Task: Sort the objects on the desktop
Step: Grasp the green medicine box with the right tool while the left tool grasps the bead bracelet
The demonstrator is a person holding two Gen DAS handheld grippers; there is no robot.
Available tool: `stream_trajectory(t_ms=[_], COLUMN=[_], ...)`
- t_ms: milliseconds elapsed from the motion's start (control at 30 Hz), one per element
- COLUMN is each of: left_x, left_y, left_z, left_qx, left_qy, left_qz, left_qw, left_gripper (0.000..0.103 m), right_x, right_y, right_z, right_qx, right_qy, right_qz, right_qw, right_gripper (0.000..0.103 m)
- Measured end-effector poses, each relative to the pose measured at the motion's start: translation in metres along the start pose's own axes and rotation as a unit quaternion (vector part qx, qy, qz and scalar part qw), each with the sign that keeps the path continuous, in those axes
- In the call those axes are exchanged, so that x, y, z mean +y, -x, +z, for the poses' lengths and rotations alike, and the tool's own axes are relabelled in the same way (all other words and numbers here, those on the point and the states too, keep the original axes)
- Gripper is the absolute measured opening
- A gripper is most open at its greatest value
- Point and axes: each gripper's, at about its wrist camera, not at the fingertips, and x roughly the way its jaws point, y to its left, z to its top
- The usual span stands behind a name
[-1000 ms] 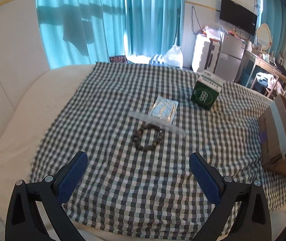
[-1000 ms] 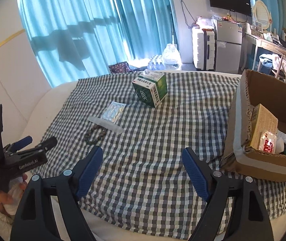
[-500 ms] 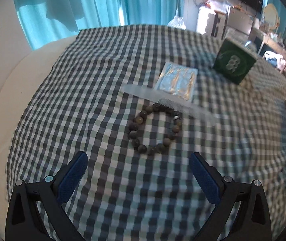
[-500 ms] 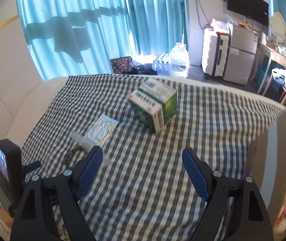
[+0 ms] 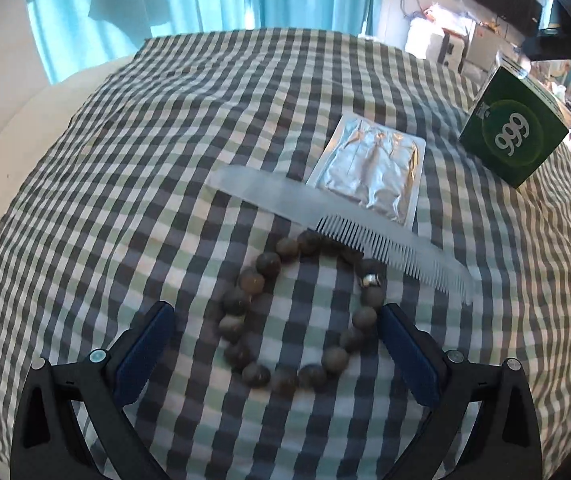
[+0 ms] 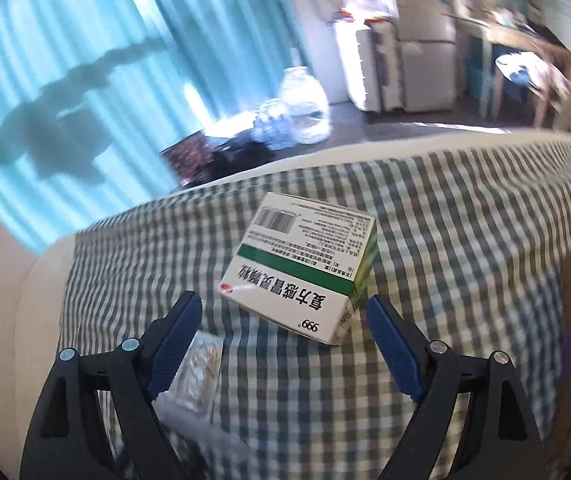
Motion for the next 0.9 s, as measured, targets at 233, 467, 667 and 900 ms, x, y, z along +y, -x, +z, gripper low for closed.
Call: stream_trajectory(t_ms=[233,467,667,900], left_x=[0.004,0.007,0.039,0.05], left_y=[-0.005,0.002,0.01,0.033], left_z=[0.0,0.011,0.015,0.002], left_qx=[-0.025,-0.038,-0.026,-0.008], left_qy=[-0.008,-0.019,0.018,0.041], left_qz=[-0.018,-0.019,-0.049,-0.073], left_qw=[0.9995,0.9989,0.9983,0.9965], left_gripper=[0.095,0.023,0.011,0.011], right_x=[0.022,0.03,0.001,-0.026], right_y=[-0.016,-0.044,-0.035,0.027], right_z=[0.0,0.011,0.0,-0.063], right_qx=[-0.013,0.022,0.018,0.036], right_qy=[-0.065,-0.074,-0.03,0.032], right_qz=[-0.055,-0.123,-0.08,-0.057], right_qw=[0.996,0.989,0.996,0.997], right_gripper=[0.085,0.087,0.082,0.08])
